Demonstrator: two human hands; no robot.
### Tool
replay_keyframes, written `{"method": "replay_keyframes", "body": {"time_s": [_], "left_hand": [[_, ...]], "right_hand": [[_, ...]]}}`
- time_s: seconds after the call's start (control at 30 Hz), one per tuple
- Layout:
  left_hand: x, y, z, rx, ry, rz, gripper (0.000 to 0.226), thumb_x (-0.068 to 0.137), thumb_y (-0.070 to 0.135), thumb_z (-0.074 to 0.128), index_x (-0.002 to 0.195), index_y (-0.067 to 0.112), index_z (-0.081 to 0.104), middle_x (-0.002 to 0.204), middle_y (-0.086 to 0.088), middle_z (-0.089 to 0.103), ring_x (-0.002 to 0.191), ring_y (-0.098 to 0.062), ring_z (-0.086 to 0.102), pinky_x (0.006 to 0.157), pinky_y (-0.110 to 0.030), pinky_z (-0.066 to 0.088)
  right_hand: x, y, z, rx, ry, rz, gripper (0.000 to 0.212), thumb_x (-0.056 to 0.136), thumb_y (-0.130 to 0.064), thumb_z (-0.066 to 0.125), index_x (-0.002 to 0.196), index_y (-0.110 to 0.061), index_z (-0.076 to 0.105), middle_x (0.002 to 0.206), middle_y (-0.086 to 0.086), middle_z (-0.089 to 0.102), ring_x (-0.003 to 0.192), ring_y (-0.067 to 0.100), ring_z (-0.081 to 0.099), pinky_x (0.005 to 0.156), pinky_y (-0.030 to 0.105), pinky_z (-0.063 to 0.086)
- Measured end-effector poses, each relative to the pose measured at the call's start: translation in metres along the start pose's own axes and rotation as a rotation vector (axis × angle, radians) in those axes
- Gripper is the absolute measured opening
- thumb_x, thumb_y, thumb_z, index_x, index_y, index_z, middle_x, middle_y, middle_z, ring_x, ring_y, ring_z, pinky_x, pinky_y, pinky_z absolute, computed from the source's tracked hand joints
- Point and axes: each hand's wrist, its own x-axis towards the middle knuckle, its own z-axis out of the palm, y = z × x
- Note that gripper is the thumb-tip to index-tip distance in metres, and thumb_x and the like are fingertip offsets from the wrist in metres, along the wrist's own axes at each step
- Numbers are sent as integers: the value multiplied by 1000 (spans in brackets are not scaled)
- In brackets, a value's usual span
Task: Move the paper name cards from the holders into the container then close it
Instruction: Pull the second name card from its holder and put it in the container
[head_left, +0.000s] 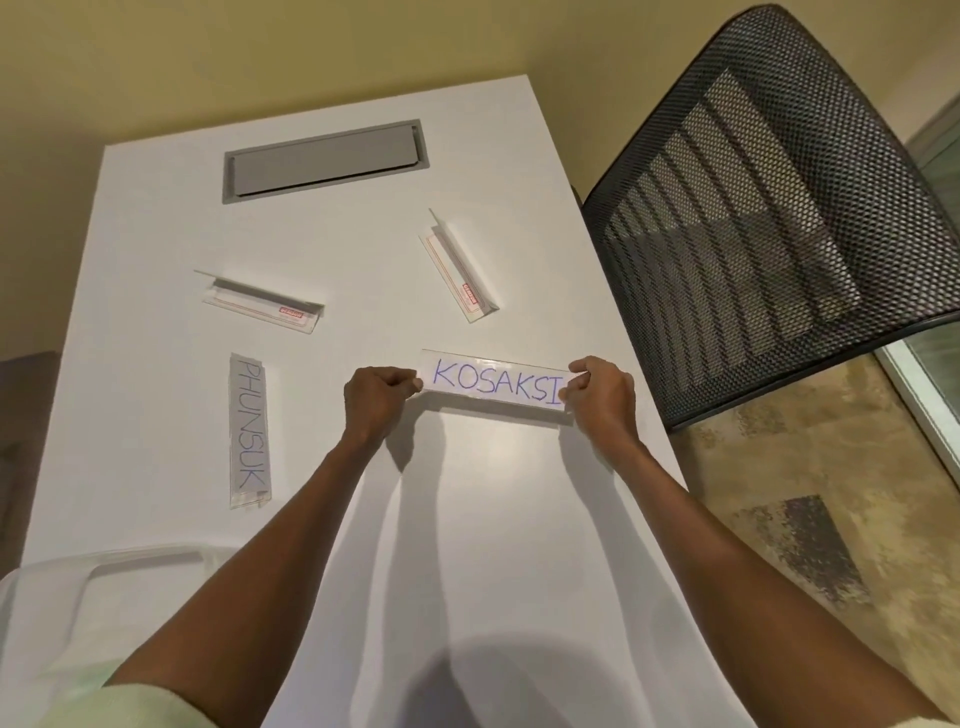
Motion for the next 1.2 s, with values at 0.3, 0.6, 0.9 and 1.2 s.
{"method": "replay_keyframes", "body": {"time_s": [0.3, 0.6, 0.9, 1.2], "left_hand": [[-8, -32, 9, 150, 75, 1, 13, 77, 24, 72, 88, 22, 78, 87, 2, 76, 82, -16, 69, 76, -29, 54], [-9, -40, 12, 281, 69, 112, 34, 75, 19, 60, 58, 7, 32, 56, -3, 23, 64, -18, 20, 53, -29, 22], [-7, -48, 13, 265, 59, 120, 31, 72, 15, 56, 59, 13, 28, 64, 1, 21, 69, -13, 20, 55, -28, 21], [-7, -51, -1, 277, 154, 192, 38, 77, 16, 72, 114, 15, 64, 109, -4, 67, 105, -21, 56, 86, -22, 41]], "right_hand": [[-4, 11, 24, -116, 28, -213, 35, 86, 0, 59, 120, -8, 59, 85, 7, 70, 81, 25, 66, 71, 39, 56], [2, 19, 37, -185, 33, -316, 34, 86, -5, 57, 119, -12, 58, 86, 4, 72, 79, 24, 64, 68, 36, 54], [1, 26, 39, -134, 4, -283, 32, 85, -3, 55, 116, -9, 58, 80, 5, 70, 74, 25, 63, 67, 40, 55], [0, 29, 23, -173, -88, -313, 48, 82, -3, 66, 127, -7, 51, 118, 8, 57, 110, 26, 51, 79, 24, 46]]}}
